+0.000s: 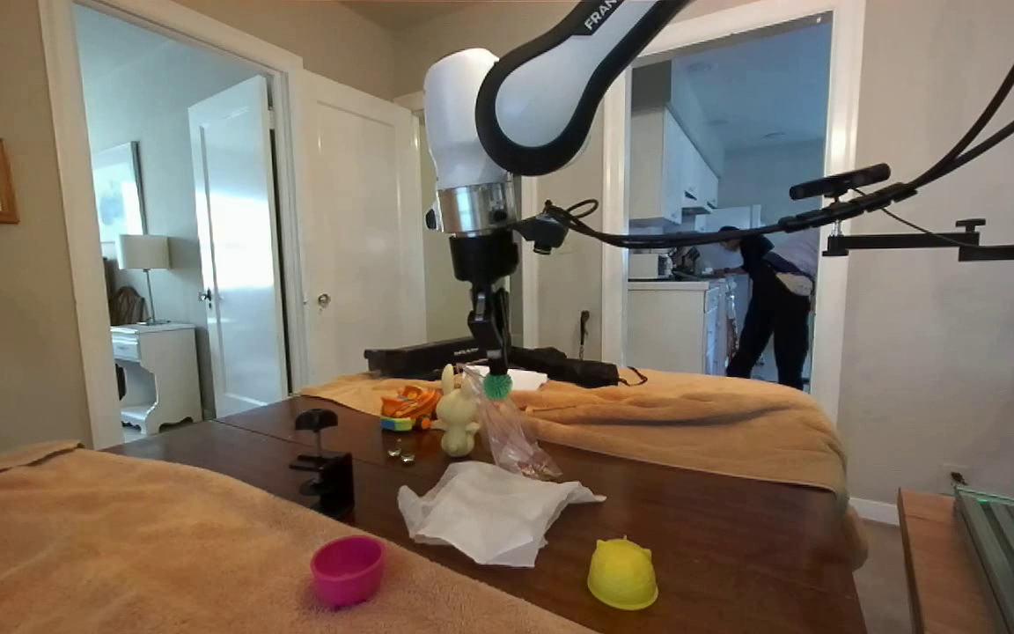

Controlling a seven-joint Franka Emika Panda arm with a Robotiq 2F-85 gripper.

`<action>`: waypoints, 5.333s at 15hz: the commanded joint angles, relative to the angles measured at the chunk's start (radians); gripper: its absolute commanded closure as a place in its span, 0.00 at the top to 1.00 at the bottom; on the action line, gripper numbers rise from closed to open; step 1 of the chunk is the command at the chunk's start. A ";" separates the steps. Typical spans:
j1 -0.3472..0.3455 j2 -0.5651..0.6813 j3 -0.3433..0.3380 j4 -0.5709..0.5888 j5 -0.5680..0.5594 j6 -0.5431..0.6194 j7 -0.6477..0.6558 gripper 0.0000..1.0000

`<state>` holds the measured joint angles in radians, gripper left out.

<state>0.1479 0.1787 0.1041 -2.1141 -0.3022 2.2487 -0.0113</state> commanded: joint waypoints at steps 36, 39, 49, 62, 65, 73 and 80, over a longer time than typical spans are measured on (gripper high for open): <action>0.184 0.452 0.184 0.575 0.140 -0.263 -0.253 0.01; 0.190 0.462 0.183 0.597 0.139 -0.313 -0.264 0.01; 0.200 0.499 0.180 0.640 0.128 -0.419 -0.293 0.01; 0.215 0.496 0.178 0.676 0.124 -0.477 -0.282 0.91; 0.207 0.412 0.168 0.627 0.128 -0.494 -0.233 1.00; 0.072 0.058 0.089 0.320 0.244 -0.445 -0.020 1.00; 0.019 -0.054 0.051 0.199 0.294 -0.446 0.042 1.00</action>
<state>0.1761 0.1894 0.1598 -1.8320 -0.0487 1.7711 -0.0053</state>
